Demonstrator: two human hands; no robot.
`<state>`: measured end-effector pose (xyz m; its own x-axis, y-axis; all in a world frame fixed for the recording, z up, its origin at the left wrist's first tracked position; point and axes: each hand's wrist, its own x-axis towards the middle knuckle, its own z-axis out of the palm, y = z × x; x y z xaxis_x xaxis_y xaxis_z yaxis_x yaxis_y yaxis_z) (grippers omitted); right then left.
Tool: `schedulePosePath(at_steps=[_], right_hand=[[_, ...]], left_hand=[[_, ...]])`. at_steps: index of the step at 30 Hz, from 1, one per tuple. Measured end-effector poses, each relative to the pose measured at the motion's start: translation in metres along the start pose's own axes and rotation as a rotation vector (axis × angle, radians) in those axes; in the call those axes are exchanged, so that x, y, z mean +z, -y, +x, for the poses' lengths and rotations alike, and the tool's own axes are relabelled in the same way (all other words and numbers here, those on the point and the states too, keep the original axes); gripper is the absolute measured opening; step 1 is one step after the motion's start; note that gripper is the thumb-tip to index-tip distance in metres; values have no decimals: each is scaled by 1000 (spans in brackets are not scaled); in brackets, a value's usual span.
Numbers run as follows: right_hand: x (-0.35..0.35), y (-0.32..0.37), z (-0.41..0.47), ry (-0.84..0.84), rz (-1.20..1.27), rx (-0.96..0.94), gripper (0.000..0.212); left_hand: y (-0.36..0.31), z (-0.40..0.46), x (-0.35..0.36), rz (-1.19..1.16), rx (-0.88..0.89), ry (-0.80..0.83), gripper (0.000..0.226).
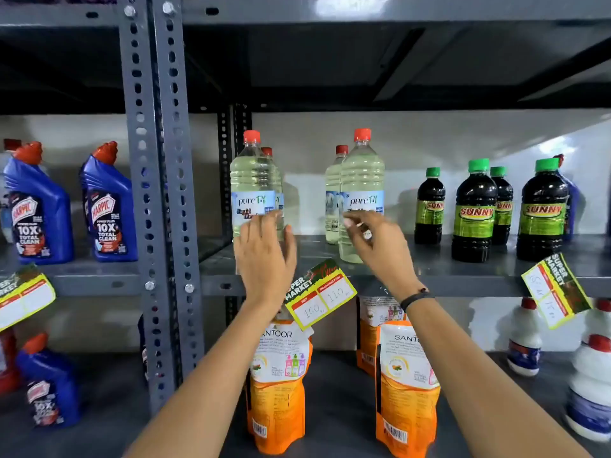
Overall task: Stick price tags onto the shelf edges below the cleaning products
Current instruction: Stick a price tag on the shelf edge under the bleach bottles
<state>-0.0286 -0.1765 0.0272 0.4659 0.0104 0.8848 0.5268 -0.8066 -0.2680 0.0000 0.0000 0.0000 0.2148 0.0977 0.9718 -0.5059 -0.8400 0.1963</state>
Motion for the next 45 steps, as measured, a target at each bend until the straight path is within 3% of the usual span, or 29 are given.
schedulePosePath(at_steps=[2, 5, 9, 14, 17, 20, 28, 33, 38, 45], right_hand=[[7, 5, -7, 161, 94, 22, 20], [20, 11, -20, 302, 110, 17, 23], [30, 13, -24, 265, 71, 10, 18], [36, 16, -22, 268, 54, 94, 17], [36, 17, -16, 313, 68, 166, 17], [34, 19, -7, 371, 66, 211, 18], [18, 17, -30, 192, 230, 283, 15], [13, 8, -62, 226, -19, 148, 22], [17, 4, -67, 195, -146, 37, 23], [21, 3, -71, 187, -151, -19, 27]], left_hand=[[3, -23, -9, -54, -129, -67, 23], [7, -64, -20, -19, -288, -4, 23], [1, -76, -24, -58, -380, 101, 21], [-7, -71, -26, -421, -591, 130, 16], [-9, -61, -25, -535, -694, 168, 8], [-9, -45, -29, -624, -781, 209, 16], [5, -34, -40, -706, -529, 250, 14], [19, -53, -38, -568, -323, 336, 27], [27, -65, -29, -489, -268, 340, 22], [25, -70, -26, -579, -281, 267, 19]])
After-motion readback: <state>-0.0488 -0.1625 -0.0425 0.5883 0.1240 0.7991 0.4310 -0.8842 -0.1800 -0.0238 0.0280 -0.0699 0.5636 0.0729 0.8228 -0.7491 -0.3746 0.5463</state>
